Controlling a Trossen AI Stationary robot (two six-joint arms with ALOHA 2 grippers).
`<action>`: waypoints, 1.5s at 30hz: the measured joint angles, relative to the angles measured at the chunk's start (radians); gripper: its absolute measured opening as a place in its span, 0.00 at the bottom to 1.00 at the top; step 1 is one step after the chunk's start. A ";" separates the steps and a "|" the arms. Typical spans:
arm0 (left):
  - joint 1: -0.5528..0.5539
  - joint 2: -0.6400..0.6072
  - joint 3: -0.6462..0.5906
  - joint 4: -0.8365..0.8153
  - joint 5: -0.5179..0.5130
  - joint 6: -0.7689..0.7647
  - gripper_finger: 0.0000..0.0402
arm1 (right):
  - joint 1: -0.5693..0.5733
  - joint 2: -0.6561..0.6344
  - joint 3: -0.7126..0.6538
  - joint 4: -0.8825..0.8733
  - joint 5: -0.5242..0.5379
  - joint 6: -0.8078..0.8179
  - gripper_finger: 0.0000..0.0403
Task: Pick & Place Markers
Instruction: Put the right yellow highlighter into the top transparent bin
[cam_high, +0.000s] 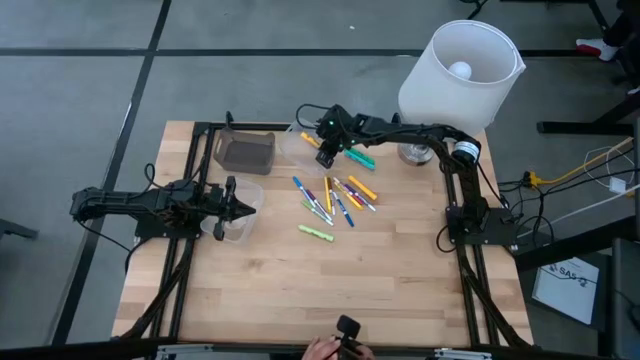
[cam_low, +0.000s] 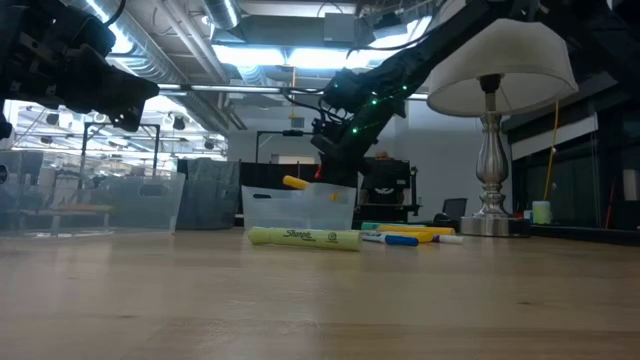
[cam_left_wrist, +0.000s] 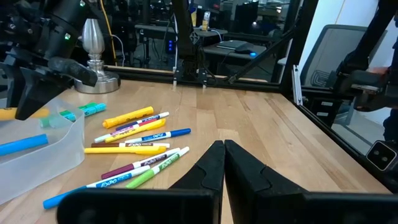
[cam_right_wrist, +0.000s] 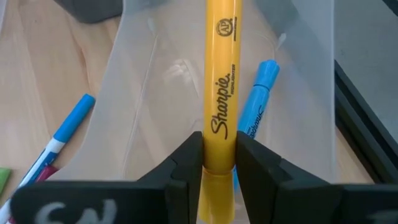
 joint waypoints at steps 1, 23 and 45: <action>0.000 0.000 0.000 0.000 0.000 0.000 0.02 | -0.002 0.000 0.000 0.000 0.000 0.008 0.22; 0.000 0.000 0.000 0.000 0.000 0.000 0.02 | -0.002 -0.001 0.001 0.024 0.002 0.009 0.23; 0.000 0.000 0.000 0.000 0.000 0.000 0.02 | -0.004 -0.001 0.001 0.027 -0.008 0.001 0.27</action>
